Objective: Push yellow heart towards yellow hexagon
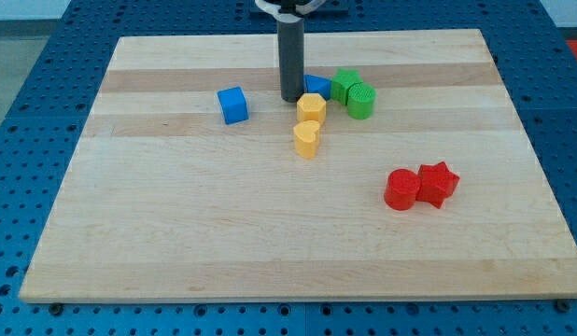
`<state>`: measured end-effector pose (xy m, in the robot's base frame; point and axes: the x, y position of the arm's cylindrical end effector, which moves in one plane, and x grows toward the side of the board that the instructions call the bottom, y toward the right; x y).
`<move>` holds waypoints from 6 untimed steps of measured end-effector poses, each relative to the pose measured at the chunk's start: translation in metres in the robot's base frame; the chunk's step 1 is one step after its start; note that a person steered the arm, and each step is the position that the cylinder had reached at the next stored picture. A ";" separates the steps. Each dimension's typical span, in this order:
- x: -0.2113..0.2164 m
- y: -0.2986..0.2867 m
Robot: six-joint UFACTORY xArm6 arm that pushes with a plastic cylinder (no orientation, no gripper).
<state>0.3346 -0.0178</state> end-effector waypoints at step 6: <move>0.113 -0.024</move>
<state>0.4474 -0.0420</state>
